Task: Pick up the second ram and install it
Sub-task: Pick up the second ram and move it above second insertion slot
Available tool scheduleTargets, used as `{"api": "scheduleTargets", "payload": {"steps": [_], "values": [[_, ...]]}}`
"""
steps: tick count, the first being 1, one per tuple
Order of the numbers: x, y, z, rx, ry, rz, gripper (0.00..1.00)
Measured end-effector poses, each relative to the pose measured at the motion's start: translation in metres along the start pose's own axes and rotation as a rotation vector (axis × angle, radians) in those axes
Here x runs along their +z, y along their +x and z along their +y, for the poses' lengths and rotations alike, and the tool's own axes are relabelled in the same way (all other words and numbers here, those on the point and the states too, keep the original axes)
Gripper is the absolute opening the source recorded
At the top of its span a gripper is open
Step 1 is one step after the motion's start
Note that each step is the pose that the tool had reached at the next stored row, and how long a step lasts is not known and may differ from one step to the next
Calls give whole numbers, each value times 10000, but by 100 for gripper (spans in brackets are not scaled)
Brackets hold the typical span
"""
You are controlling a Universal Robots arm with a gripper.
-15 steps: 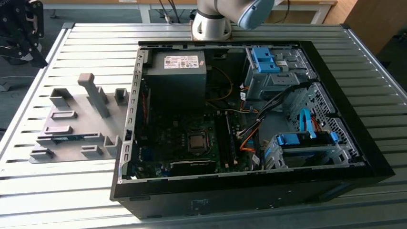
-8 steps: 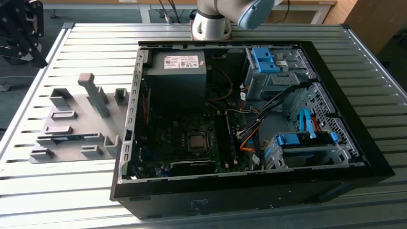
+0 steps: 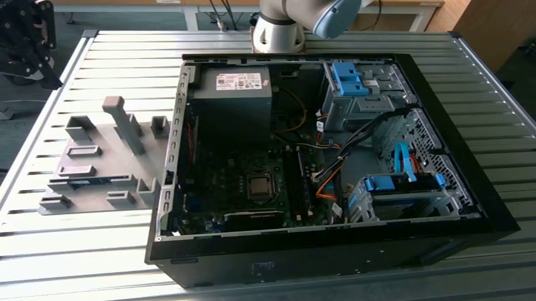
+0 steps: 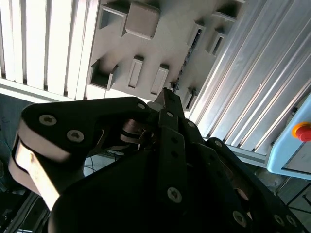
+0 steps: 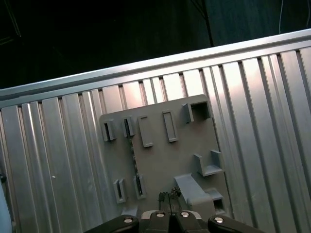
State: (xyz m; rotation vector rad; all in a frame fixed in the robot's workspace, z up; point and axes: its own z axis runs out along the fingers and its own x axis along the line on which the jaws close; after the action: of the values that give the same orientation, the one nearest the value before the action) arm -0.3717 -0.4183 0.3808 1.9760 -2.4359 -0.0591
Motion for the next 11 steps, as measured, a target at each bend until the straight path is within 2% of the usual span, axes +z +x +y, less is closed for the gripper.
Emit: {"api": "scheduleTargets", "payload": {"steps": [7,11], "values": [[0,0,0,-13,0,1,11],[14,19,4,-282,-6,9,11]]}}
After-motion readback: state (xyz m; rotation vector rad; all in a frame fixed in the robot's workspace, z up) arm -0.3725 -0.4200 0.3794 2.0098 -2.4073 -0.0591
